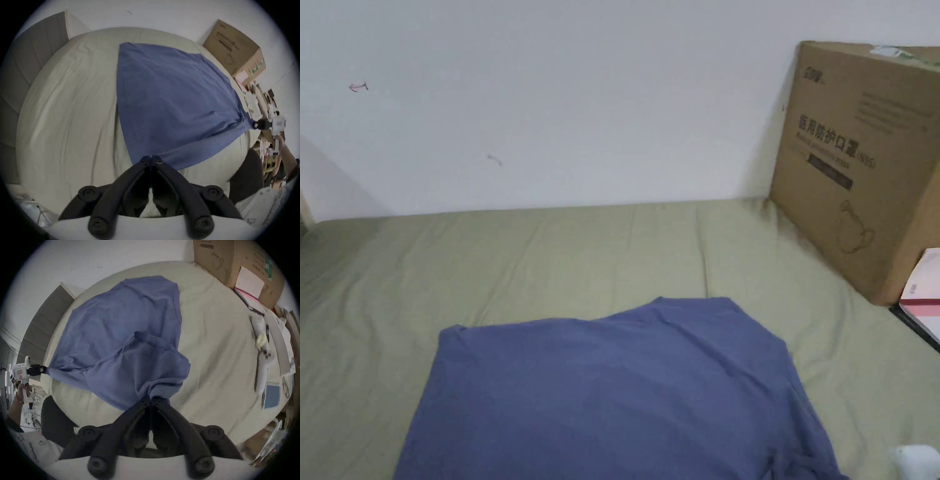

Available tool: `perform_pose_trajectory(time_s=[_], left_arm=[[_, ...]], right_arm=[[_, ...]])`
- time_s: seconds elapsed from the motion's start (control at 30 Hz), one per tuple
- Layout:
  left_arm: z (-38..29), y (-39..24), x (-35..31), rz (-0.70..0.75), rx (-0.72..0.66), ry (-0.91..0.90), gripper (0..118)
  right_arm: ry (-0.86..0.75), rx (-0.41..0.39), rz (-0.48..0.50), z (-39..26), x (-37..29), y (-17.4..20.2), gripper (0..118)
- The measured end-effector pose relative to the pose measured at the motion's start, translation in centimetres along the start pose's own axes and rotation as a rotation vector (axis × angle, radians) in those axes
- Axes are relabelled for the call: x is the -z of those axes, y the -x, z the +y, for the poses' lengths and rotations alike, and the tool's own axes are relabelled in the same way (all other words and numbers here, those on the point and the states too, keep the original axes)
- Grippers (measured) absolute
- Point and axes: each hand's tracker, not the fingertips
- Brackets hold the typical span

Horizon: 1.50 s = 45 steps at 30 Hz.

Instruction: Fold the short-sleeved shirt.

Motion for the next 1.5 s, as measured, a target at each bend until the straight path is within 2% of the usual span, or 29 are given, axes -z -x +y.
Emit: perform_pose_trajectory(time_s=[0.13,0.17,0.23,0.27,0.3,0.33,0.37,0.4,0.5,0.6,0.7,0.73,0.77,0.87,0.9,0.93,0.97,1.07,1.13,1.2,1.27,1.33,1.37,1.4,1.43,1.47,1.5], left_arm=[[-2.6,0.4,0.5,-0.008,0.004,0.088,1],[-2.8,0.2,0.4,-0.005,0.006,0.094,1],[-2.9,-0.3,0.2,0.006,0.012,0.086,5],[-2.7,-0.4,0.0,0.008,0.012,0.079,17],[-2.5,-0.6,-0.1,0.016,0.014,0.076,52],[-2.4,-0.6,-0.1,0.022,0.011,0.069,78],[-2.5,-0.7,-0.1,0.019,0.008,0.065,94],[-2.4,-0.7,-0.1,0.022,0.003,0.063,98],[-2.3,-0.5,-0.5,0.010,-0.022,0.059,98],[-2.3,-1.1,-2.0,0.017,-0.021,0.020,98],[-2.3,-2.0,-4.6,0.021,-0.065,-0.117,96],[-2.5,-2.6,-5.6,0.027,-0.075,-0.183,90],[-3.1,-3.8,-6.7,0.020,-0.080,-0.252,78],[-4.5,-6.2,-8.7,-0.001,-0.082,-0.464,60],[-5.0,-7.1,-9.1,0.014,-0.095,-0.531,28],[-5.5,-7.8,-9.4,0.017,-0.102,-0.586,8],[-5.9,-8.3,-9.8,-0.005,-0.087,-0.615,4],[-6.2,-8.5,-10.5,-0.016,-0.018,-0.668,0],[-5.6,-8.7,-11.1,0.037,0.014,-0.618,0],[-4.7,-7.8,-11.0,0.051,-0.010,-0.523,0],[-3.9,-6.5,-9.7,-0.019,-0.088,-0.306,0],[-3.7,-5.2,-7.2,-0.004,-0.141,-0.149,0],[-3.9,-4.6,-6.3,0.000,-0.126,-0.135,3],[-4.4,-4.1,-5.4,0.018,-0.119,-0.105,31],[-4.6,-3.4,-4.4,0.049,-0.129,-0.120,68],[-4.8,-2.7,-3.3,0.071,-0.148,-0.092,94],[-5.2,-2.0,-2.3,0.074,-0.172,-0.074,99]], right_arm=[[0.090,0.000,-0.017,-2.3,0.9,0.3,2],[0.100,0.004,-0.018,-2.4,1.0,0.4,6],[0.118,0.014,-0.038,-2.6,1.1,0.6,46],[0.123,0.016,-0.051,-2.6,1.2,0.4,72],[0.130,0.015,-0.057,-2.6,1.3,0.5,97],[0.130,0.017,-0.062,-2.7,1.2,0.5,102],[0.125,0.028,-0.070,-2.7,1.1,0.5,102],[0.128,0.044,-0.073,-2.6,1.0,0.3,102],[0.137,0.083,-0.081,-2.9,0.6,0.2,102],[0.095,0.066,-0.107,-3.4,-1.3,0.7,102],[-0.087,0.041,-0.107,-4.0,-4.5,2.0,101],[-0.172,0.048,-0.078,-4.3,-5.8,2.5,98],[-0.252,0.052,-0.037,-4.6,-6.8,3.0,90],[-0.525,0.085,0.094,-6.3,-10.1,6.2,74],[-0.581,0.109,0.102,-6.6,-10.4,7.0,43],[-0.627,0.126,0.094,-6.9,-10.7,7.7,19],[-0.663,0.139,0.096,-7.1,-10.9,8.5,4],[-0.711,0.109,0.210,-6.8,-11.5,9.7,1],[-0.697,0.098,0.179,-6.5,-11.8,10.6,1],[-0.685,0.090,0.185,-6.1,-11.7,10.7,1],[-0.682,0.103,0.204,-6.4,-11.6,10.6,1],[-0.656,0.141,0.224,-6.6,-10.9,10.1,1],[-0.638,0.163,0.236,-6.7,-10.6,9.9,1],[-0.616,0.188,0.253,-6.9,-10.1,9.6,1],[-0.602,0.203,0.263,-7.0,-9.8,9.4,1],[-0.591,0.210,0.269,-7.1,-9.5,9.1,1],[-0.580,0.216,0.267,-7.2,-9.2,9.0,1]])
